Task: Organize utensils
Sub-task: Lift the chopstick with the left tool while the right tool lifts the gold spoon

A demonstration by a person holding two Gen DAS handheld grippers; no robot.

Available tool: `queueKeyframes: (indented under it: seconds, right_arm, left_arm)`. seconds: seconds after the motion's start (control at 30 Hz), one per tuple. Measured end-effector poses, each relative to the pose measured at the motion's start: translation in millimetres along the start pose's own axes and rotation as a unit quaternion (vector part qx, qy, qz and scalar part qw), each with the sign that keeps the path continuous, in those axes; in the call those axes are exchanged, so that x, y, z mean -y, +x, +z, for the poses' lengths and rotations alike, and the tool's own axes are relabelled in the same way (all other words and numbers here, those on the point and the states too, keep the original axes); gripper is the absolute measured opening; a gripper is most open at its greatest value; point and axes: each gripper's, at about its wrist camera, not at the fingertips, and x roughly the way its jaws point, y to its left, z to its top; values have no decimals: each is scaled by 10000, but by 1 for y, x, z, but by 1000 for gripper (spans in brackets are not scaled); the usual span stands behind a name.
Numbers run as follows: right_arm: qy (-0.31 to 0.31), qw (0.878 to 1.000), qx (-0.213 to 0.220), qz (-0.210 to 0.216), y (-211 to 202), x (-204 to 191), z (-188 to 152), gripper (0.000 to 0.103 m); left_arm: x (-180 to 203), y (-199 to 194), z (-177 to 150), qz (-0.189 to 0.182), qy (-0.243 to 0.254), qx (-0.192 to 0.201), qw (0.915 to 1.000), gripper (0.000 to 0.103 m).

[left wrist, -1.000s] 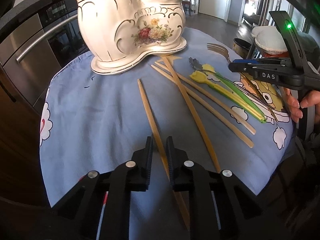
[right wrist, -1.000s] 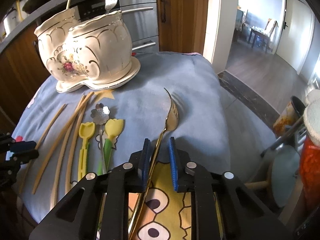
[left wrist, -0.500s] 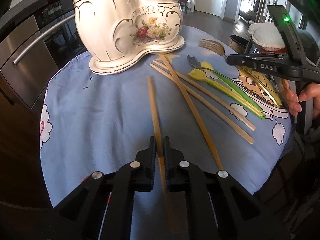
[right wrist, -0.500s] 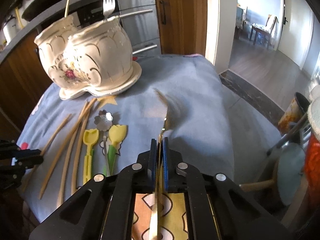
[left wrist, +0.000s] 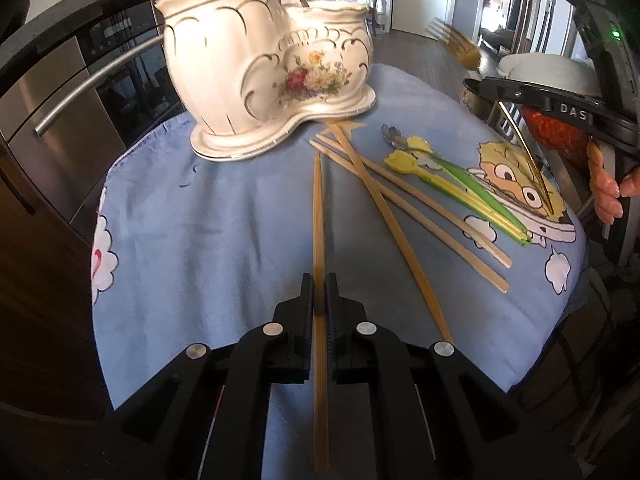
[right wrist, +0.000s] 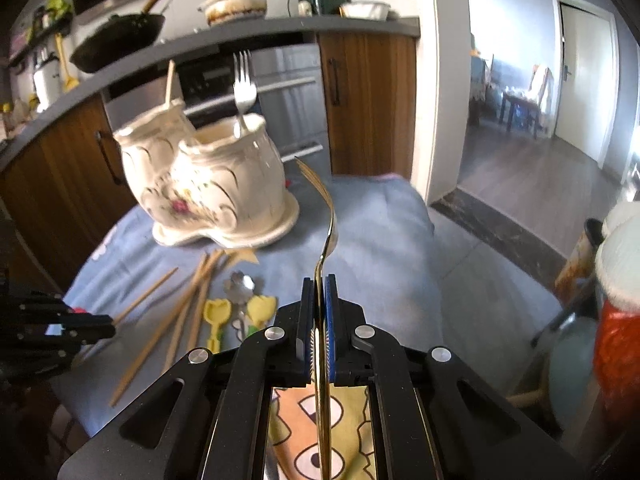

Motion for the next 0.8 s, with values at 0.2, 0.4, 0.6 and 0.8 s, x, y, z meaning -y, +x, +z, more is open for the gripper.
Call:
queueKeyframes:
  seconds: [0.2,0.4,0.6,0.8]
  right_arm:
    - [-94,9990,432,31,-18,-5,9,6]
    - [-185,9959,884,14,-33,-14,18,6]
    - [-243,9930,1154,56,-43,-22,32,6]
    - [-334,9908,1291,241,-52,-32,51,6]
  left_arm:
    - [0,-13,0,25,-1,184,9998,6]
    - [-2,-26,8,25,-4,478,9989,6]
    - [-5,-40,10,-30,-52,787,9969,6]
    - [-6,-65,22,-130,-19,1418,9898,6]
